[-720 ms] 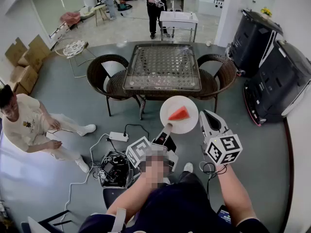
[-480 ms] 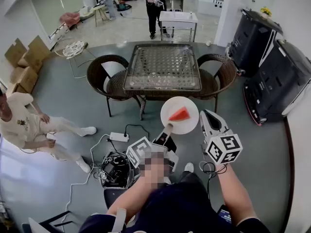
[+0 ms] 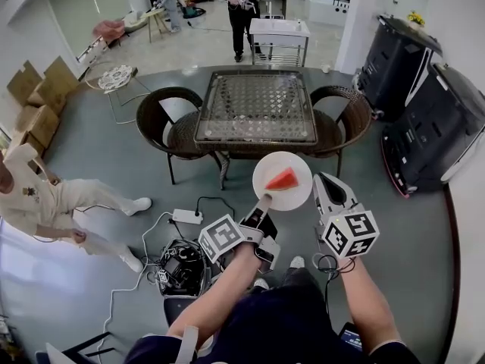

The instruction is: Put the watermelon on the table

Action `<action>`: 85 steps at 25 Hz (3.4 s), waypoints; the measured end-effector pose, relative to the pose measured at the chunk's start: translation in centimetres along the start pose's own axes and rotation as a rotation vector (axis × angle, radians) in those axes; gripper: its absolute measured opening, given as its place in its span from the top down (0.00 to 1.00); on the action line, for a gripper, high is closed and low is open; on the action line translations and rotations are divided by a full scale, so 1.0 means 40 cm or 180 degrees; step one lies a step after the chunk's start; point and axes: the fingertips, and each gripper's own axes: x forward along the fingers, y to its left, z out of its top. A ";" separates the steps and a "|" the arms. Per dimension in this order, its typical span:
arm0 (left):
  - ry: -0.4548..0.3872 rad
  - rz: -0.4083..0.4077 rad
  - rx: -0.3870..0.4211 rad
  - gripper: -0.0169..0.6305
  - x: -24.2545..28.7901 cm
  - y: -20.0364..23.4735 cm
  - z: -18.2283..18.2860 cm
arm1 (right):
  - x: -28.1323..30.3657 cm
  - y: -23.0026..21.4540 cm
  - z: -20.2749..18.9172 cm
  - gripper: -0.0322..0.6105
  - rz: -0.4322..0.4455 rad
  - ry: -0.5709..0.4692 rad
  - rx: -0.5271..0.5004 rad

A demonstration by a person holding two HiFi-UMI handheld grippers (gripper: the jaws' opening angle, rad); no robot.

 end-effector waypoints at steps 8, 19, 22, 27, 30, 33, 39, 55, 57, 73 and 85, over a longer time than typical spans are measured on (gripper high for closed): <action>0.0031 0.0018 -0.0010 0.95 0.034 0.015 0.026 | 0.041 -0.018 0.000 0.95 -0.0010 -0.0004 -0.0040; 0.0008 0.0103 -0.0022 0.95 0.182 0.058 0.100 | 0.215 -0.125 -0.007 0.95 0.0109 0.0045 0.0052; 0.0002 0.0159 -0.0029 0.95 0.238 0.073 0.126 | 0.273 -0.170 0.004 0.95 0.0138 0.0043 0.0059; -0.0036 0.0229 -0.0034 0.95 0.339 0.093 0.164 | 0.360 -0.254 0.011 0.95 0.0185 0.0059 0.0082; -0.0068 0.0251 -0.0033 0.95 0.403 0.100 0.183 | 0.410 -0.305 0.019 0.95 0.0218 0.0057 0.0100; -0.0096 0.0281 -0.0045 0.95 0.462 0.103 0.200 | 0.454 -0.353 0.034 0.95 0.0248 0.0050 0.0091; -0.0137 0.0310 -0.0002 0.95 0.574 0.102 0.234 | 0.535 -0.436 0.049 0.95 0.0327 0.0060 0.0083; 0.0034 0.0349 -0.0036 0.95 0.810 0.161 0.353 | 0.740 -0.582 0.043 0.95 0.0209 0.0206 0.0036; 0.0110 0.0341 -0.0040 0.95 0.851 0.180 0.372 | 0.775 -0.607 0.035 0.95 0.0135 0.0245 0.0024; 0.0766 0.0445 -0.0156 0.95 1.120 0.332 0.544 | 1.031 -0.743 -0.031 0.95 -0.0480 0.0660 0.0044; 0.1103 0.0520 -0.0217 0.95 1.220 0.415 0.590 | 1.126 -0.798 -0.064 0.95 -0.0779 0.0823 0.0079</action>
